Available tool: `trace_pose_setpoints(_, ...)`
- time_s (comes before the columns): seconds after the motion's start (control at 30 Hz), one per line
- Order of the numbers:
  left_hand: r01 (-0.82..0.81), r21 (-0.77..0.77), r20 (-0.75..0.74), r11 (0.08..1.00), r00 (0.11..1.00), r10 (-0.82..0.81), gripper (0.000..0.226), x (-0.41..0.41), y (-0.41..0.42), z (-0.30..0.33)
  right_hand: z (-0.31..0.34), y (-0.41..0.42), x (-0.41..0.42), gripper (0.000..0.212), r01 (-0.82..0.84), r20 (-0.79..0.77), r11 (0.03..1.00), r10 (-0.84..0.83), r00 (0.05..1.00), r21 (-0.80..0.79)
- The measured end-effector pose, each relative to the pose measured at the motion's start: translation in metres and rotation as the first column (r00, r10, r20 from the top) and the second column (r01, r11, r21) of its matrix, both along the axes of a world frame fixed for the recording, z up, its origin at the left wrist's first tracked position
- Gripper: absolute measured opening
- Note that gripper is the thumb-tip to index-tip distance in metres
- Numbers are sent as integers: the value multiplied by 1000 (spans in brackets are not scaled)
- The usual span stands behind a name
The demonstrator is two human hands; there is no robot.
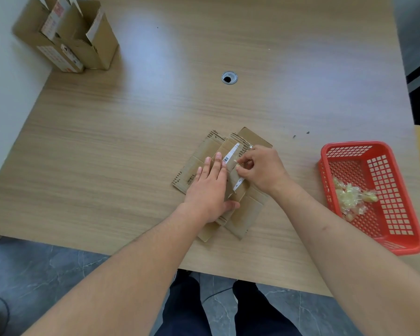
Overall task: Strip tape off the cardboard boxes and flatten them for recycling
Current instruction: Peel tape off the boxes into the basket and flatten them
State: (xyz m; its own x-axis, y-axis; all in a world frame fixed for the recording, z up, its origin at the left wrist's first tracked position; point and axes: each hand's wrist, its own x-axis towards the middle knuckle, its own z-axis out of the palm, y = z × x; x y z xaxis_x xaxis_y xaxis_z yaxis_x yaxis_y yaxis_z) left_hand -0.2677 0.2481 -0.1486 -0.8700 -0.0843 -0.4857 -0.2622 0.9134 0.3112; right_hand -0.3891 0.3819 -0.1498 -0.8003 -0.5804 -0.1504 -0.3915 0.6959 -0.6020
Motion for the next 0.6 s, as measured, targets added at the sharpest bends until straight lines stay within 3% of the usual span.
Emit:
trace_pose_setpoints(0.1,0,-3,3,1000,1000,0,118,-1,1,0,2,-4,2,5,81,-92,997,-81,993,3)
trace_pose_setpoints(0.23,3,-15,0,1000,1000,-3,118,-1,1,2,3,4,-14,2,446,-21,878,-456,890,-175)
trace_pose_setpoints(0.37,-4,-6,7,1000,1000,4,118,0,0,1,-4,1,-11,10,299,-53,942,-310,949,-154)
trace_pose_setpoints(0.5,-12,9,-1,1000,1000,12,119,-1,0,0,-5,2,-9,17,250,115,961,-237,965,-121)
trace_pose_setpoints(0.6,-14,14,-8,1000,1000,14,119,-1,0,-2,-2,4,-11,22,230,122,964,-214,969,-133)
